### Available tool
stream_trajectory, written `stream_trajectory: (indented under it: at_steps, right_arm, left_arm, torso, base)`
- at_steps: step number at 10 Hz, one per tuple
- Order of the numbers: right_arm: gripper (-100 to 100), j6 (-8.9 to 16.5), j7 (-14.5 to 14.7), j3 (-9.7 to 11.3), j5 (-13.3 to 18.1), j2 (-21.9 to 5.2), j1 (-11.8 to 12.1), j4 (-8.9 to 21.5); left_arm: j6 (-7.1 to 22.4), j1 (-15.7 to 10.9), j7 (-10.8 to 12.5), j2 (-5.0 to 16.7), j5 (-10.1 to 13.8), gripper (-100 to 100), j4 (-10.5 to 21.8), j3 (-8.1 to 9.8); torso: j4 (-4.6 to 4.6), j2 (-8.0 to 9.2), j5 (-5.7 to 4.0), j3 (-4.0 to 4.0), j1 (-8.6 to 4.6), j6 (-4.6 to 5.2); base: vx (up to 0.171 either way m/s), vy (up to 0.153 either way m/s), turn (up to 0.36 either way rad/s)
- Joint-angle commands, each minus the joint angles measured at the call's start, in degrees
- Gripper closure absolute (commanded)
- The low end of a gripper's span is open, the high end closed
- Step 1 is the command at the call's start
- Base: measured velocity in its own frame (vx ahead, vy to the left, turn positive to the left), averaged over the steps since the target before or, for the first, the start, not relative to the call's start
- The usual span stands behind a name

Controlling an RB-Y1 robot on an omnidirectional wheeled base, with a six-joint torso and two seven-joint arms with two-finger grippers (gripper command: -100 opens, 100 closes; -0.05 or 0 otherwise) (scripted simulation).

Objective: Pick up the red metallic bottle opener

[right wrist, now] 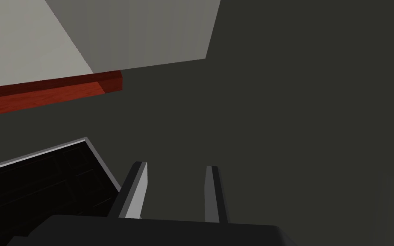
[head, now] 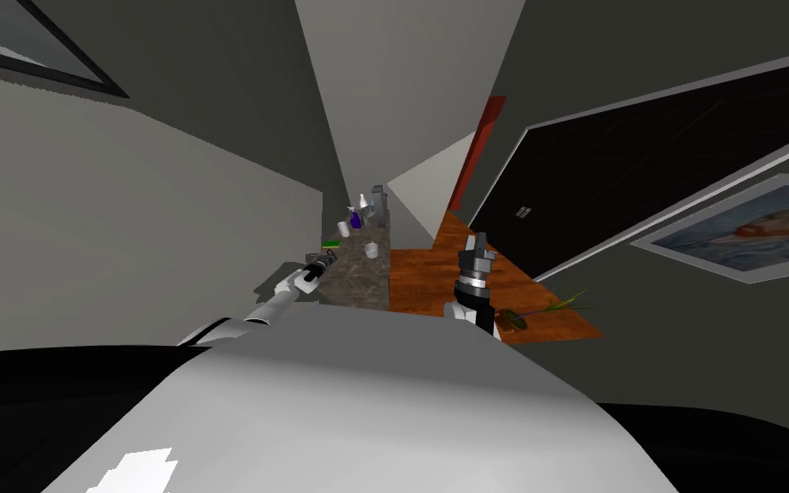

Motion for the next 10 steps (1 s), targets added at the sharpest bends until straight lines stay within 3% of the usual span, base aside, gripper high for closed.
stream_trajectory:
  at_steps: [1,2,3,4,5,6,7,9,10]
  right_arm:
    - [0,0.00,0.00,0.00,0.00,0.00,0.00,0.00]
    - [0,0.00,0.00,0.00,0.00,0.00,0.01,0.00]
    - [0,0.00,0.00,-0.01,0.00,0.00,0.01,0.00]
    - [0,0.00,0.00,0.00,0.00,0.00,0.00,0.00]
    - [0,0.00,0.00,-0.01,0.00,0.00,0.01,0.00]
    - [0,0.00,0.00,-0.01,0.00,0.00,0.01,0.00]
    - [0,0.00,0.00,0.00,0.00,0.00,0.00,0.00]
    - [0,0.00,0.00,-0.01,0.00,0.00,0.01,0.00]
    - [0,0.00,0.00,0.00,0.00,0.00,0.01,0.00]
  left_arm:
    - [1.23,2.86,0.83,0.65,-0.16,100,-2.86,0.47]
    - [1.23,3.45,0.83,0.65,-0.16,100,-4.82,0.47]
    - [3.11,5.76,1.75,1.03,-0.79,100,-6.38,2.03]
    - [3.11,7.89,1.75,1.03,-0.79,100,-8.84,2.03]
    - [3.11,8.17,1.75,1.03,-0.79,100,-10.36,2.03]
    - [4.99,10.67,2.67,1.42,-1.43,100,-12.37,3.59]
    - [4.99,12.67,2.67,1.42,-1.43,100,-14.44,3.59]
    - [4.99,12.90,2.67,1.42,-1.43,100,-16.36,3.59]
    - [6.88,15.70,3.59,1.80,-2.06,100,-18.67,5.15]
  torso:
    - [0.00,0.00,0.00,0.00,0.00,0.00]
    - [-0.03,-0.03,0.00,-0.03,0.04,-0.04]
    - [-0.01,-0.04,-0.02,-0.03,0.01,-0.02]
    - [-0.01,-0.07,-0.04,-0.04,0.01,-0.02]
    - [-0.04,-0.09,-0.03,-0.06,0.02,-0.04]
    - [-0.02,-0.04,-0.06,-0.03,-0.03,-0.03]
    - [-0.02,-0.06,-0.07,-0.04,-0.02,-0.03]
    - [-0.02,-0.04,-0.09,-0.04,-0.06,-0.03]
    - [-0.01,-0.02,-0.11,-0.02,-0.12,0.01]
  base:
    - [0.027,0.013,-0.093]
    - [0.016,0.011,0.017]
    - [0.034,0.009,-0.123]
    - [0.033,0.015,-0.069]
    - [0.012,0.009,0.017]
    - [0.028,0.010,-0.114]
    - [0.030,0.017,-0.082]
    - [0.005,0.005,0.014]
    - [0.022,0.008,-0.152]
